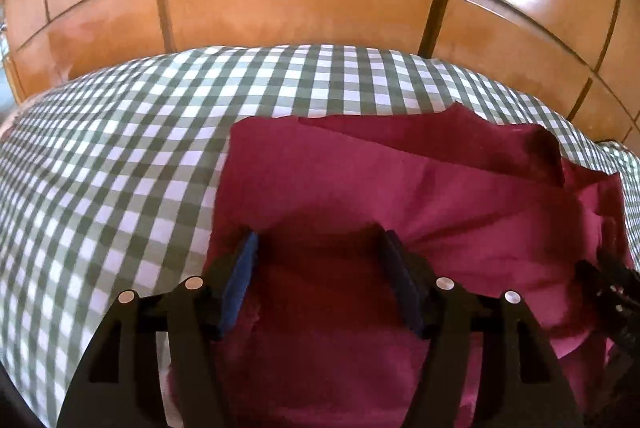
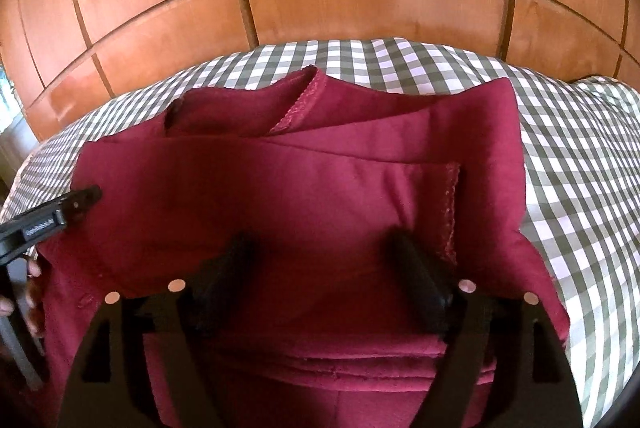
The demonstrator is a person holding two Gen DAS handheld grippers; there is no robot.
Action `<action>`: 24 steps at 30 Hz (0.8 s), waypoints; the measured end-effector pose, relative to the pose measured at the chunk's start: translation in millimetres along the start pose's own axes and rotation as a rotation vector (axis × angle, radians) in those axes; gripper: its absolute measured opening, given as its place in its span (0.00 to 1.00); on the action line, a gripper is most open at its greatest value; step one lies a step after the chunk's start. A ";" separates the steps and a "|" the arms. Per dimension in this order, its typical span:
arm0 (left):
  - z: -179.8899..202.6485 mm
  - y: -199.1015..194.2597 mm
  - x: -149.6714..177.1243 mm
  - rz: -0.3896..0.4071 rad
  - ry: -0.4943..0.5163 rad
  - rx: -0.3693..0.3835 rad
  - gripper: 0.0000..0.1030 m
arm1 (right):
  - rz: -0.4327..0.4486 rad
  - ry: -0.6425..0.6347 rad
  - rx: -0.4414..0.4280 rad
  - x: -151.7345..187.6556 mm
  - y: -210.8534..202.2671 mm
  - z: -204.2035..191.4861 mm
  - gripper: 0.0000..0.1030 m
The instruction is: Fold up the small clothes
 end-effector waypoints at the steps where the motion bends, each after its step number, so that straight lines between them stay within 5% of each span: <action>1: 1.9 -7.5 0.7 0.002 -0.012 -0.006 0.61 | 0.000 0.001 -0.003 -0.2 0.1 0.1 0.77; 5: 12.3 -46.1 8.8 0.053 0.017 -0.033 0.74 | -0.001 -0.004 -0.010 -0.3 0.0 -0.7 0.80; 15: 15.0 -131.8 44.9 0.138 -0.041 -0.015 0.74 | 0.009 -0.044 0.053 -0.3 -3.7 -4.2 0.87; 24: 14.3 -167.2 74.1 0.151 -0.034 -0.024 0.74 | 0.004 -0.041 0.158 4.3 -21.9 2.1 0.98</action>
Point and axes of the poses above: each gripper's, at about its wrist camera, not at the fingertips, and y roughly the way its jaws point, z to its right, x to its underside, the point moved 8 cm from there along y, roughly the way its jaws point, and after that the axes turned 15 degrees about x, right-handed, at the moved point
